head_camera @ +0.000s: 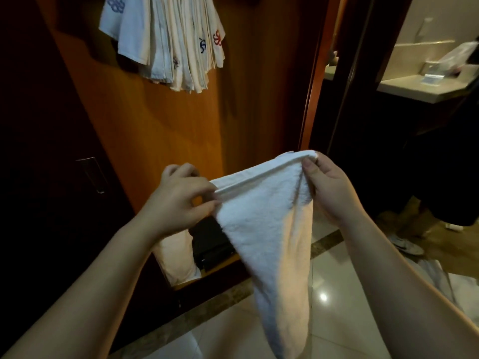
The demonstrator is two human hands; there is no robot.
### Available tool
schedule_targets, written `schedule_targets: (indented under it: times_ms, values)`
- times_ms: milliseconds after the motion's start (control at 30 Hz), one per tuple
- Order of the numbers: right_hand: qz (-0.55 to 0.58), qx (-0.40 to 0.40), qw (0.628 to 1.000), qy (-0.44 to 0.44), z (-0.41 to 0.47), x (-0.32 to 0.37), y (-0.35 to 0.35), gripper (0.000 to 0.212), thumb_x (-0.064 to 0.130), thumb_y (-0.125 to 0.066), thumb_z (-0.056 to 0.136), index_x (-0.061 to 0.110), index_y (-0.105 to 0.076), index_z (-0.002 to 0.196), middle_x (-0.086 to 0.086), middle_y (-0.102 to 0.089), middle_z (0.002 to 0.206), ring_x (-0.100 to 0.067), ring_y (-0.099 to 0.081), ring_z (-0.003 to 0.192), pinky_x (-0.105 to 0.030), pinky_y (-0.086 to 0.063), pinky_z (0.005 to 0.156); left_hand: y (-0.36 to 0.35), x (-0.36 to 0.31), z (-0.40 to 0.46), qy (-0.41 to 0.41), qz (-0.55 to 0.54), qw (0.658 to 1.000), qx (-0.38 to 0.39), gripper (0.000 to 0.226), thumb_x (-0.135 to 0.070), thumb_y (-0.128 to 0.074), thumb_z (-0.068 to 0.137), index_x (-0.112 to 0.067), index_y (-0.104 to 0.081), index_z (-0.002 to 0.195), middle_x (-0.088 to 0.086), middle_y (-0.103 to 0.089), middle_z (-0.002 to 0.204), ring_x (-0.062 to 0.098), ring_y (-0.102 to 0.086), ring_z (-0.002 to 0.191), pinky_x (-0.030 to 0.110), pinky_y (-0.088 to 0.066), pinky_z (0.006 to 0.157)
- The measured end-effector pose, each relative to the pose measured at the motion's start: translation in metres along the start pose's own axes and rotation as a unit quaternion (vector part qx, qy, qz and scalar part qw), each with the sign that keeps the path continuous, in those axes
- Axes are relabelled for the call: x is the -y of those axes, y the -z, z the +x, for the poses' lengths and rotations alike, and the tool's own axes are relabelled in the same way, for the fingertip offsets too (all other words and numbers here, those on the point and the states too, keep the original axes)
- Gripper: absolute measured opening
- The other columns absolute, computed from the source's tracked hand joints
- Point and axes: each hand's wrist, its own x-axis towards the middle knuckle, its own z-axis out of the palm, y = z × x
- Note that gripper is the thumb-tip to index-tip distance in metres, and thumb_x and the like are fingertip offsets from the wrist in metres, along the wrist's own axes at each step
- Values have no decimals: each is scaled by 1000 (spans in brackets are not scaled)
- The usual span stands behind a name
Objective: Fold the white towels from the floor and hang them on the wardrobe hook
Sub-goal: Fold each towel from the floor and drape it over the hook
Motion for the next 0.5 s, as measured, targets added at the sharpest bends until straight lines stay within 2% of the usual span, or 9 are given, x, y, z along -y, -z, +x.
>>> schedule_targets:
  times_ms: [100,133,167,200,267,300,367,433,500]
  values:
    - [-3,5,1000,-1,1,-3,9,59,83,-56,79,39,-70,115,6,-74,107,-20,-70,100,-56,-54,95,9,-1,7,6,-51,996,-67,10,-35,-64,90,-27,-69,89,-16,-56,84,10,-50,89,35,-38,80]
    - [-1,3,1000,4,1,-2,9,58,81,-56,81,38,-70,116,4,-74,110,-21,-70,102,-57,-54,96,8,-2,8,25,-101,991,-83,1,-29,-68,90,-28,-68,90,-13,-59,87,8,-54,88,31,-44,76]
    - [5,-2,1000,9,1,0,9,53,76,-56,85,37,-70,117,2,-74,112,-22,-70,103,-57,-54,96,7,-6,10,40,-140,984,-104,8,-21,-71,90,-28,-67,90,-11,-61,89,7,-58,89,29,-49,74]
    - [12,-11,1000,14,2,2,9,45,70,-55,88,38,-70,116,2,-74,112,-21,-70,104,-53,-56,94,6,-9,10,45,-177,976,-121,13,-16,-72,89,-28,-67,90,-9,-63,92,8,-61,91,28,-53,76]
    - [13,-43,999,29,2,7,6,29,61,-51,92,47,-71,109,10,-75,107,-10,-71,99,-33,-59,83,3,-14,14,60,-275,947,-154,15,-17,-74,88,-30,-69,88,-8,-63,105,8,-62,102,22,-54,84]
    - [11,-57,998,38,1,11,3,24,57,-49,95,51,-70,106,15,-74,104,-5,-70,96,-24,-57,77,3,-17,17,79,-336,925,-162,12,-23,-74,86,-34,-69,85,-10,-62,112,7,-61,109,22,-53,88]
    - [15,-72,996,51,1,17,-1,25,45,-47,103,51,-71,104,16,-74,105,-2,-70,94,-15,-53,73,1,-23,22,129,-449,871,-155,14,-28,-70,85,-40,-67,79,-13,-61,123,6,-61,112,22,-54,84]
    - [24,-82,995,59,3,21,-5,26,40,-46,106,46,-71,106,12,-74,108,-4,-70,96,-17,-53,75,-6,-25,25,158,-475,848,-174,18,-26,-66,89,-42,-65,80,-15,-66,113,9,-66,101,22,-55,74]
    - [22,-85,994,64,5,22,-8,26,43,-45,105,42,-71,109,9,-74,113,-9,-69,100,-25,-55,79,-11,-30,26,179,-436,850,-237,20,-29,-65,92,-46,-63,82,-17,-67,91,5,-64,83,21,-53,65]
